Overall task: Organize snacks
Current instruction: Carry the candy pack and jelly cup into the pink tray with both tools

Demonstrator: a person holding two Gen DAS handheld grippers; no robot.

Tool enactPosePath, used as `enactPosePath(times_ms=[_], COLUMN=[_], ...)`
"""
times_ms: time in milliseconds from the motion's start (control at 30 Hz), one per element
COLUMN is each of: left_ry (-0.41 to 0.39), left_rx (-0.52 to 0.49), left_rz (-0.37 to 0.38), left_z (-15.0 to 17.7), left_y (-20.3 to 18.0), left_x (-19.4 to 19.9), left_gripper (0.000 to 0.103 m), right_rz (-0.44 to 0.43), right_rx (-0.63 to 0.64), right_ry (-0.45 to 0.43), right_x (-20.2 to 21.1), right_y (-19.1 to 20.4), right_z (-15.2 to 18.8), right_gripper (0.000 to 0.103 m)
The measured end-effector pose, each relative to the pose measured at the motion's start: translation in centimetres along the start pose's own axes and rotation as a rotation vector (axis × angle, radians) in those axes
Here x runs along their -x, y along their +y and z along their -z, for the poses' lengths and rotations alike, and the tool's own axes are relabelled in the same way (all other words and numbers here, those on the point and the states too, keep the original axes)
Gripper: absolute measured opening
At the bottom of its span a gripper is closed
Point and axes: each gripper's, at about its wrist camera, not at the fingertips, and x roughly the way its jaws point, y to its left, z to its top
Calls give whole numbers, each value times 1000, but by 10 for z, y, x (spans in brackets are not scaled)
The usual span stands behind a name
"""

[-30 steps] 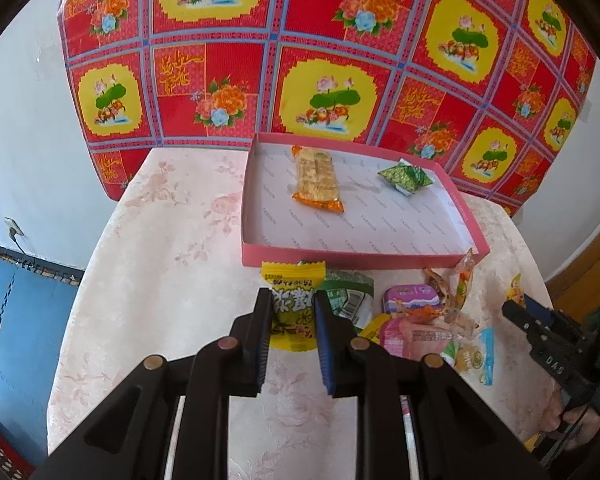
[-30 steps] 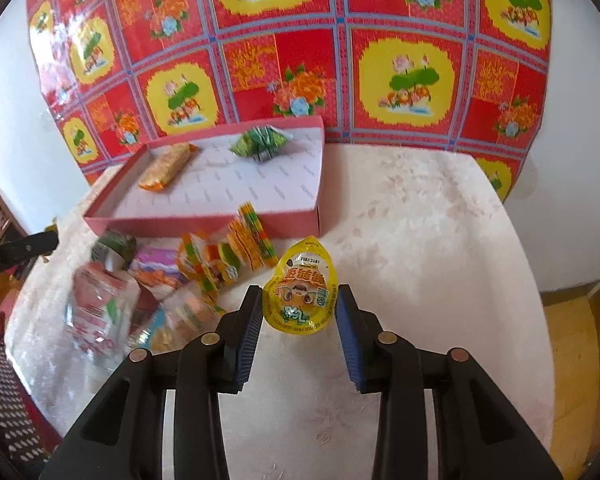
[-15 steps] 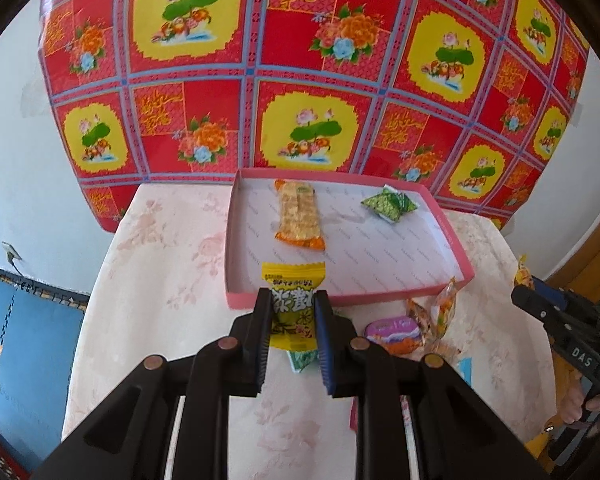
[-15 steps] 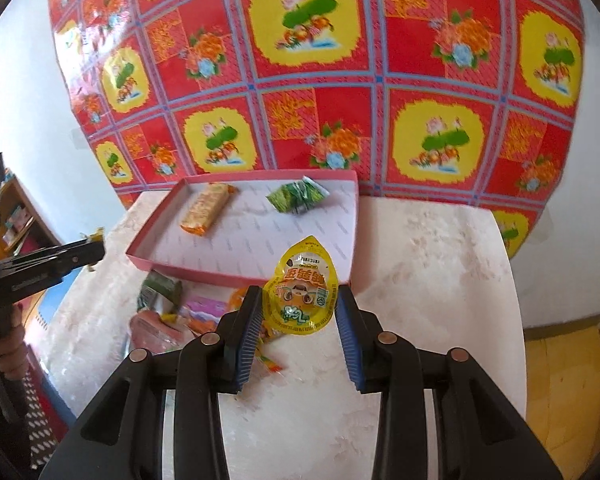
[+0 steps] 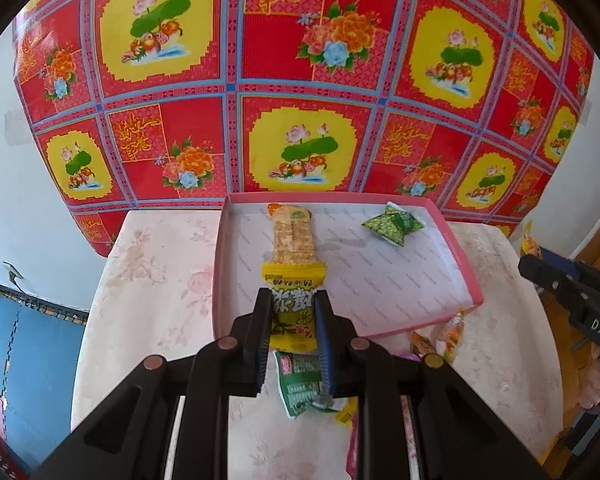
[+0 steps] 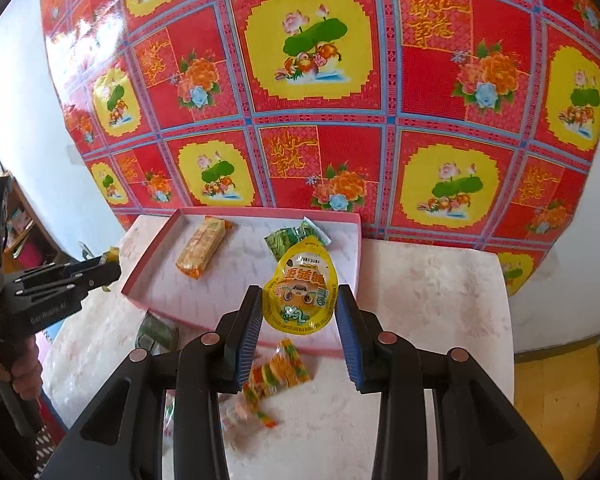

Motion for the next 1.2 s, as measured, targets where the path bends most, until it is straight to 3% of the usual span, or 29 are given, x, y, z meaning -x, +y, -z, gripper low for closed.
enactPosePath(times_ms=[800,1200], left_ry=[156,172], left_rx=[22,11], left_rz=[-30,-43], left_z=[5,5], left_y=[12,12], left_x=[-85,-100], left_gripper=[21,21], right_rz=[-13,-5], right_rx=[-56,-56], right_ry=[85,123], right_x=[-80,-113], right_y=[-22,-30], right_z=[-12,-19], right_gripper=[38,38])
